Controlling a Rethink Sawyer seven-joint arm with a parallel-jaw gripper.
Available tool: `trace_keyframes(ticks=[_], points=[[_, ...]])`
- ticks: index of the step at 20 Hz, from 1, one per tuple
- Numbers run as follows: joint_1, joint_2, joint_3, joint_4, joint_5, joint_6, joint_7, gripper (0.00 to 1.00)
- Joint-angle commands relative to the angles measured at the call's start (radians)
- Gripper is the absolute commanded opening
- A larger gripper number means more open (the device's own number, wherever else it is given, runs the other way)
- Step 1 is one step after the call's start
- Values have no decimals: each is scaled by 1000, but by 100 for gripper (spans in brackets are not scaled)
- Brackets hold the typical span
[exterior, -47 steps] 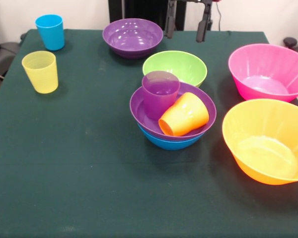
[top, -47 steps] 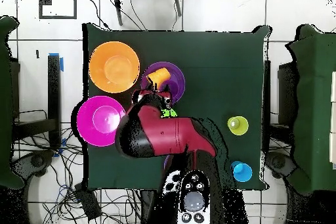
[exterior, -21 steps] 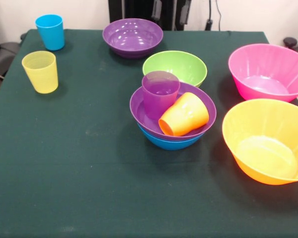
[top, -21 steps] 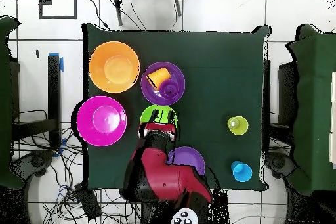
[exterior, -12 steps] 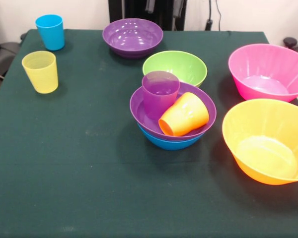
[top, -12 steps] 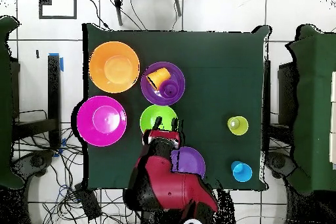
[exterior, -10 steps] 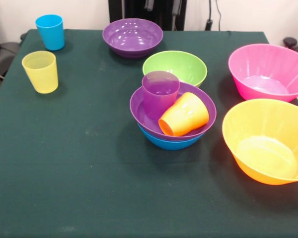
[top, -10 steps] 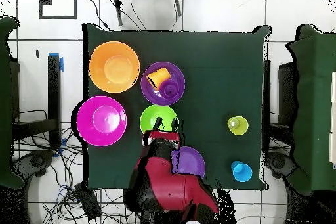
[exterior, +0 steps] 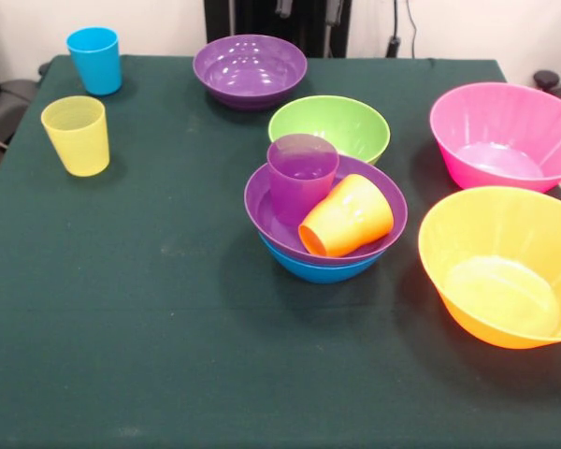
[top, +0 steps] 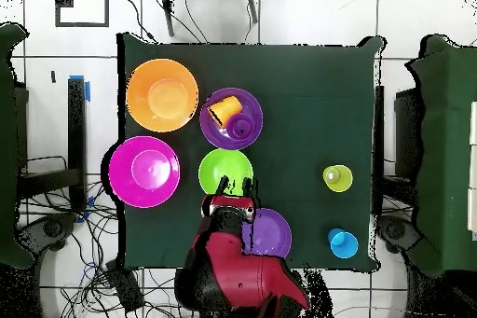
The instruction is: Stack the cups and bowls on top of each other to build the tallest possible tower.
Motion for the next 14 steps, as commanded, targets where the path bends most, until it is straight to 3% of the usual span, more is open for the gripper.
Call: trace_keyframes(ticks=[1,8,14], points=[[-39,112,64,57,-70,-53,137,100],[-80,242,64,32,-91,-138,128,100],[-127,277,117,9,-94,-68,135,100]])
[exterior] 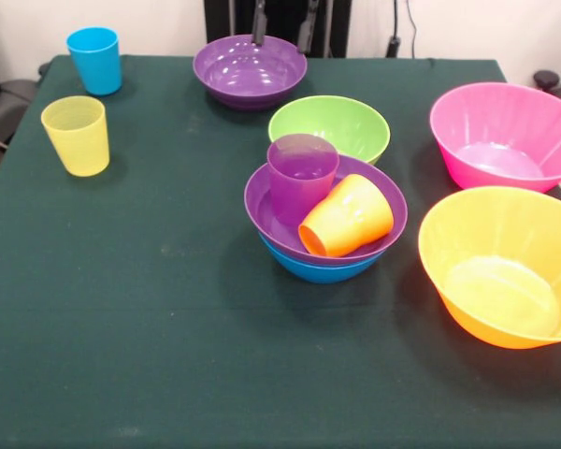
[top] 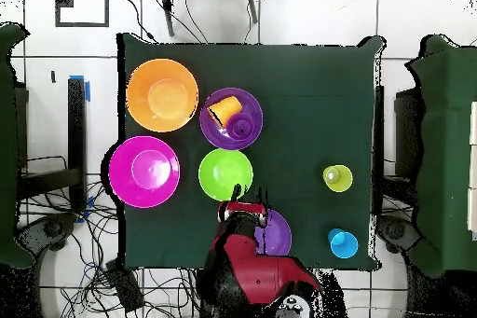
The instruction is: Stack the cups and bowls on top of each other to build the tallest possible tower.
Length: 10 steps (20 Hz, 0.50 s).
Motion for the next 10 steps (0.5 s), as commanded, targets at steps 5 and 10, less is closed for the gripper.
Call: trace_keyframes(ticks=[5,10], points=[[-3,165,109,-28,-13,92,107,100],[67,219,83,-39,70,50,128,100]])
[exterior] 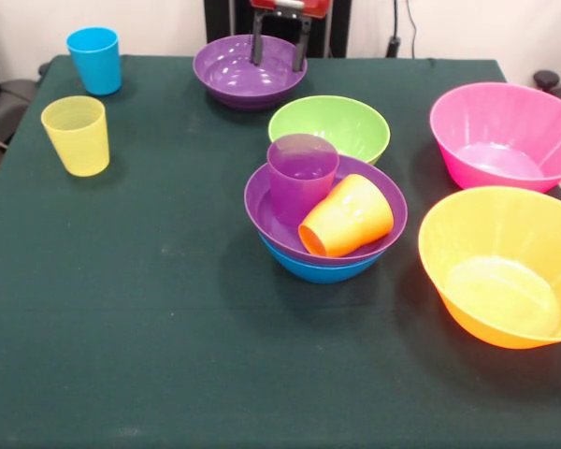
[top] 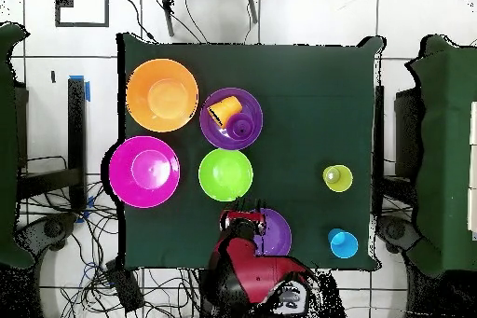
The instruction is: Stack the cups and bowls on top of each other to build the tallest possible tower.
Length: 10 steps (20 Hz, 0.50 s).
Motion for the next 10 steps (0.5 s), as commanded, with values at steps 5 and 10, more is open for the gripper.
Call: trace_keyframes(ticks=[5,10], points=[[123,152,64,-50,120,43,132,100],[172,208,40,-55,162,14,129,100]])
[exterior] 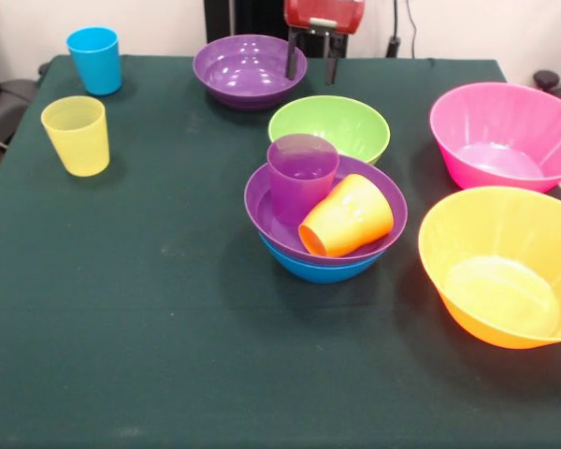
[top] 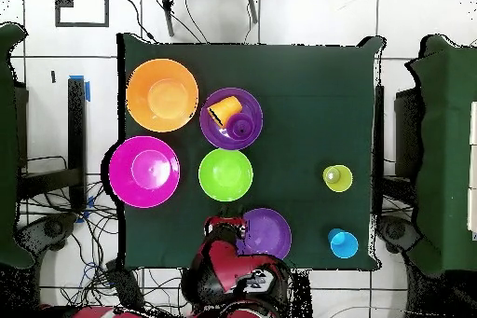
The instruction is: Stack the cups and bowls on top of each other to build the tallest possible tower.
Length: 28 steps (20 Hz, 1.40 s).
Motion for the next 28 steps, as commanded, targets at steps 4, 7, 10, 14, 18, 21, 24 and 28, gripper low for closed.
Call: trace_keyframes(ticks=[4,7,10,14,18,21,24,28], points=[[57,117,45,-51,96,-7,145,100],[43,112,67,-52,86,-6,158,100],[35,98,90,-51,83,22,164,100],[29,77,100,-56,76,58,155,100],[44,87,90,-60,87,51,150,100],[84,102,61,-83,115,58,124,100],[87,94,59,-83,131,74,126,100],[72,23,71,-58,106,126,121,100]])
